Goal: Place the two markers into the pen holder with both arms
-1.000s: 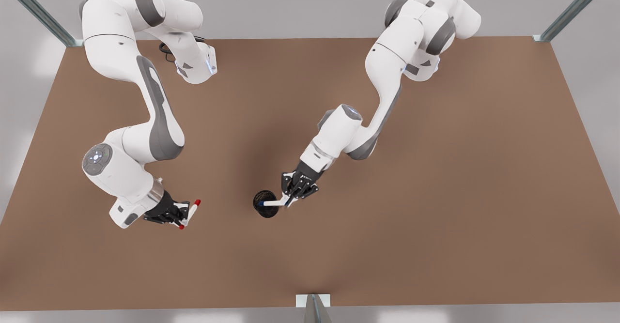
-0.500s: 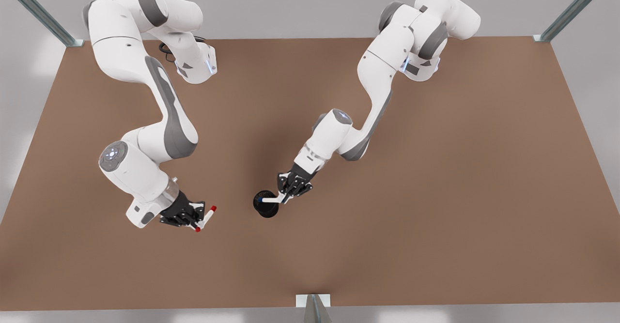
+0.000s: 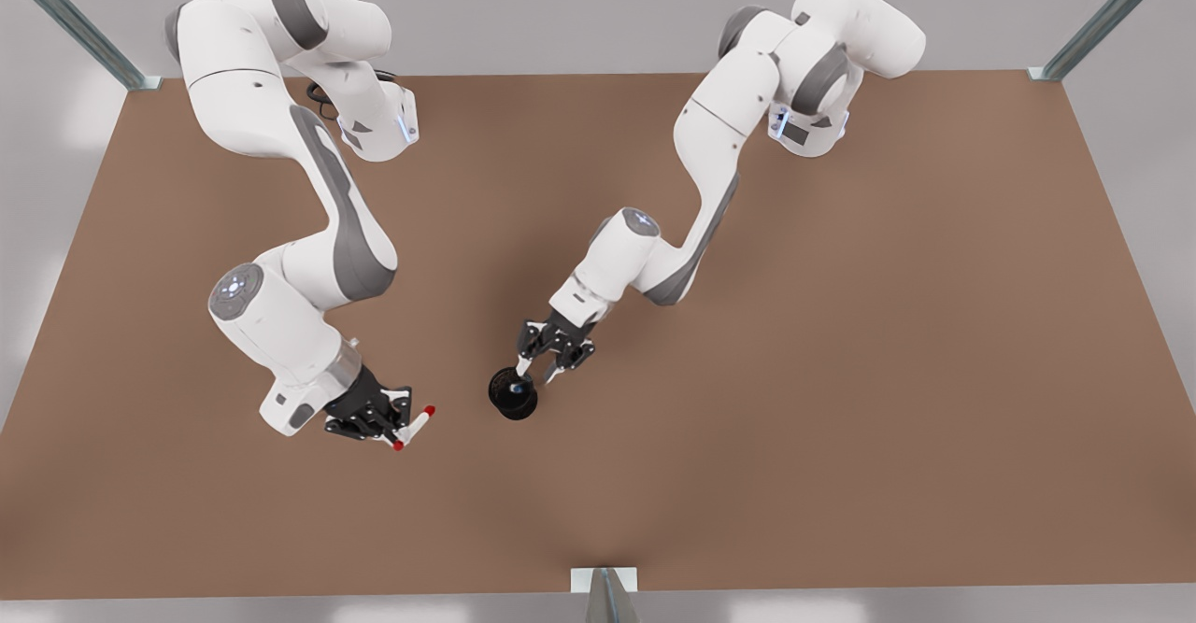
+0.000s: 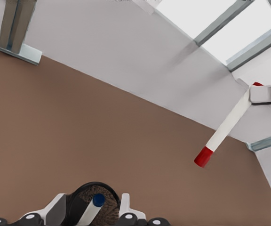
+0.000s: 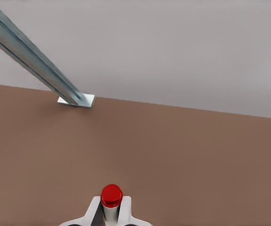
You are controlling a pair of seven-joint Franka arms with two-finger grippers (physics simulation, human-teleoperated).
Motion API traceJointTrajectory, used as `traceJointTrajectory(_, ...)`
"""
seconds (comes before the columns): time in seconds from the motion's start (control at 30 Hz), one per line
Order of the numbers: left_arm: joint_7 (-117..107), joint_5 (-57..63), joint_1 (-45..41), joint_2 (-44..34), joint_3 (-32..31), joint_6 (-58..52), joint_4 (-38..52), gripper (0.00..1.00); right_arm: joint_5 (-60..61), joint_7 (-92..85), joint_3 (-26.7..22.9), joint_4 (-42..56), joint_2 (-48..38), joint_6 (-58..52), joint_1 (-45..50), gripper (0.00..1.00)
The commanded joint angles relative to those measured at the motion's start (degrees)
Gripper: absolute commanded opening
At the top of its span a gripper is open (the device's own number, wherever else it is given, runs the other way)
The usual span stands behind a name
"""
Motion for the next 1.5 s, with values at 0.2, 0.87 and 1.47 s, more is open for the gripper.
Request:
traceJointTrajectory(0.2, 25.79, 1.46, 27.09, -20.52, 2.86, -84.97, 6.02, 1.0, -0.68, 4.71, 3.06, 0.27, 0.81, 8.84, 4.16, 0.25)
traceJointTrajectory(0.87, 39.16, 16.49, 42.21, -34.75, -2.59, -90.87, -3.03, 1.0, -1.39, 4.01, 2.97, -13.97, -0.51, 21.76, 6.36, 0.26)
traceJointTrajectory(1.47, 39.59, 16.84, 41.6, -34.32, -2.85, -93.5, -2.24, 1.0, -8.68, 4.45, -6.84, 8.44, -19.67, -59.98, -1.57, 1.0)
